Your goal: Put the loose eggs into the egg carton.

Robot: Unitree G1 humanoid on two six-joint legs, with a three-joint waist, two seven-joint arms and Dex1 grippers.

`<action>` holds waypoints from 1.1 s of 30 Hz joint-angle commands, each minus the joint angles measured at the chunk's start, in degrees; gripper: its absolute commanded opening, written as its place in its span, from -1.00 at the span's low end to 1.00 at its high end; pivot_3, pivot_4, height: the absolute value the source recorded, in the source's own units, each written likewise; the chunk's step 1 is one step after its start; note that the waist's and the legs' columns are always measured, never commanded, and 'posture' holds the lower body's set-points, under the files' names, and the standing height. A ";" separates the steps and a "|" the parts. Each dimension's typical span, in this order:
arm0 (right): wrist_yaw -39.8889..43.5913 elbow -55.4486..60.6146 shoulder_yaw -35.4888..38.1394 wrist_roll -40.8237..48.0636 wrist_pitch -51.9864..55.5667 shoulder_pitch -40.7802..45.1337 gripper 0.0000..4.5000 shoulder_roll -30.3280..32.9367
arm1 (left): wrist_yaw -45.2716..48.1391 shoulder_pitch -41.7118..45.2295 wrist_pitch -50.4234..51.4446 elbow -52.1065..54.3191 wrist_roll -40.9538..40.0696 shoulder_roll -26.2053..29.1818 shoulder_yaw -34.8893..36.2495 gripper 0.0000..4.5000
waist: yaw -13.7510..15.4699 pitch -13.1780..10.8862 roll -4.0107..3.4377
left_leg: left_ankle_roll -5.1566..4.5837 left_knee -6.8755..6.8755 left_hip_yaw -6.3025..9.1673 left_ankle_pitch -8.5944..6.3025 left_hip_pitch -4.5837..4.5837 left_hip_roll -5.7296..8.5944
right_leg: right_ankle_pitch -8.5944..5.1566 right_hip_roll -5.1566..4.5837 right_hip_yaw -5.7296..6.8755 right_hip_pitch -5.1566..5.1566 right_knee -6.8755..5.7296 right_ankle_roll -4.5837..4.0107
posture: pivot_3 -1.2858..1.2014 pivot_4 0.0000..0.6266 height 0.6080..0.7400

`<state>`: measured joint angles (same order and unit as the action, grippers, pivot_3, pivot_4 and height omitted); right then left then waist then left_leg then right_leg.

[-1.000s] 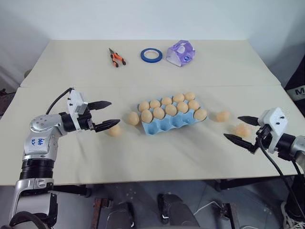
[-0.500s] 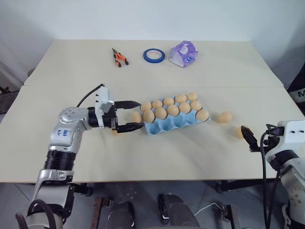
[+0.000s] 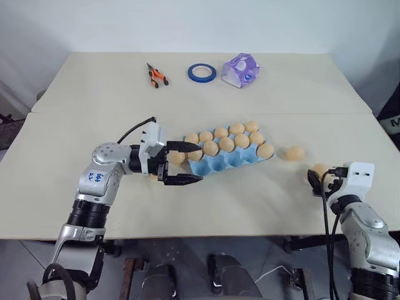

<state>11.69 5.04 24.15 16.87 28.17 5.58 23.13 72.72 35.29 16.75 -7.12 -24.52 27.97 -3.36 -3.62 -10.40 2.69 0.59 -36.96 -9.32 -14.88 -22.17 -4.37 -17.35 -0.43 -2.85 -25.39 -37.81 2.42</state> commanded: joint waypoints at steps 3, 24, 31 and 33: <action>0.88 -1.06 -0.58 0.22 -2.87 1.69 0.43 0.33 | -0.50 -0.61 0.57 3.38 -1.21 0.76 0.81 1.00 | -0.07 0.00 -0.01 | -0.01 -0.01 -0.01 0.00 0.00 0.01 | 0.01 -0.01 -0.02 0.00 0.00 0.01 | 0.03 -0.52 1.00; 5.79 18.73 -6.66 4.79 7.15 5.21 -0.33 4.48 | -15.84 -20.55 4.74 12.35 -2.41 8.02 15.59 1.00 | -1.26 -0.01 -0.04 | 0.02 0.08 0.01 0.01 0.04 -0.06 | -0.01 -0.02 -0.02 -0.02 0.03 -0.02 | 0.03 -0.52 1.00; 7.71 16.60 -15.53 3.80 10.19 12.06 -0.33 3.40 | -17.50 -27.88 6.02 15.15 -4.49 10.35 21.44 1.00 | -1.41 -0.01 -0.02 | -0.05 0.26 -0.06 -0.03 0.00 -0.05 | -0.02 -0.09 -0.01 -0.07 0.21 -0.06 | 0.03 -0.52 1.00; 7.80 14.47 -17.94 3.08 10.26 14.07 -0.33 2.51 | -17.11 -30.08 6.04 15.47 -5.11 10.98 22.78 1.00 | -1.42 0.00 0.00 | -0.03 0.44 -0.07 -0.02 0.02 -0.04 | -0.03 -0.09 -0.01 -0.10 0.28 -0.10 | 0.03 -0.52 1.00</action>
<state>19.16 19.90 6.99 20.43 38.69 18.91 25.98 55.31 5.97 23.03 6.35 -27.98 37.88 17.15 -5.05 -10.40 2.69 0.58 -36.42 -9.40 -14.90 -22.13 -4.42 -17.39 -0.52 -2.86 -25.50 -37.50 2.30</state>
